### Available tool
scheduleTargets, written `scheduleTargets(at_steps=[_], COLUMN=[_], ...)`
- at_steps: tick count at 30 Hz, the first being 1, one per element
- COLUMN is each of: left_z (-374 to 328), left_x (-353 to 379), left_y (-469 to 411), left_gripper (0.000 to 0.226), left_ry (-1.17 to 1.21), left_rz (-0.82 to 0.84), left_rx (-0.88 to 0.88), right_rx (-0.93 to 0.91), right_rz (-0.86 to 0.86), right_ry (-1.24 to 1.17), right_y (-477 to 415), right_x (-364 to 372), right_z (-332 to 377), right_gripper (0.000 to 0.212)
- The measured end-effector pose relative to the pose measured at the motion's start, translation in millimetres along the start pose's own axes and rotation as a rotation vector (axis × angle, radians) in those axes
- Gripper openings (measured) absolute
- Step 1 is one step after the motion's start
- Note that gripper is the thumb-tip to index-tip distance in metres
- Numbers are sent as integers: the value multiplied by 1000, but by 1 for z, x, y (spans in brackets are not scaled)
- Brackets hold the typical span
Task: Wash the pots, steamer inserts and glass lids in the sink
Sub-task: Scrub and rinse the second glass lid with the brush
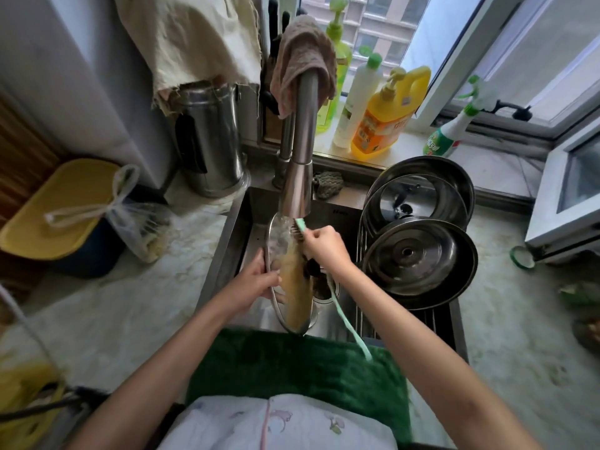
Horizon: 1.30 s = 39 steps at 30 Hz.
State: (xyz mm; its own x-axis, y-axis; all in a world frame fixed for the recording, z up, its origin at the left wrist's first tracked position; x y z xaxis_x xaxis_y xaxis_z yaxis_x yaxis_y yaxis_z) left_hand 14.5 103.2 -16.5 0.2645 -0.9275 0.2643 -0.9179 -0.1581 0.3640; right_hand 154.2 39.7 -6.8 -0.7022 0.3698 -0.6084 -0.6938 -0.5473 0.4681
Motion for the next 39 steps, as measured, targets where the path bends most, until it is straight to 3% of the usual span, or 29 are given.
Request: scheduleTargets(at_steps=[2, 7, 11, 16, 21, 26, 31, 36, 39], left_z=[-1, -10, -14, -17, -15, -11, -19, -26, -28], left_x=[2, -5, -3, -15, -9, -17, -15, -28, -21], left_y=[0, 3, 7, 10, 15, 15, 20, 25, 24], left_gripper=[37, 35, 45, 37, 33, 43, 32, 28, 29], left_ry=[-39, 60, 7, 143, 217, 211, 194, 158, 107], left_rz=[13, -38, -55, -79, -62, -107, -73, -97, -78], left_rx=[-3, 44, 54, 93, 99, 87, 120, 135, 133], right_rx=[54, -77, 74, -156, 39, -131, 50, -41, 63], right_rz=[-37, 49, 18, 60, 28, 73, 97, 81, 119], right_ry=[-14, 18, 20, -11, 94, 122, 127, 173, 150], right_y=[-8, 18, -18, 19, -13, 18, -12, 9, -2], right_x=[-4, 11, -6, 6, -4, 14, -8, -9, -14], right_z=[-1, 21, 14, 40, 20, 38, 11, 14, 15], right_gripper=[36, 41, 27, 39, 22, 31, 34, 42, 28])
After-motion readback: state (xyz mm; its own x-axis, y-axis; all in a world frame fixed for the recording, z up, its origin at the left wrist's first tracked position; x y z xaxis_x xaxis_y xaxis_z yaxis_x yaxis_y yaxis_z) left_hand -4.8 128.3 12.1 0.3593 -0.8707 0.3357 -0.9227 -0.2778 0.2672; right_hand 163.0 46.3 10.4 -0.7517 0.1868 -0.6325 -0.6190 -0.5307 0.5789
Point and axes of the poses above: each hand's wrist, its own y-axis away from the middle knuckle, its own x-axis out of the palm, z = x × y, the point moved 6 cm from there along -y, towards the middle knuckle, and after that the axes turned 7 degrees about z, right-handed, at the moved point
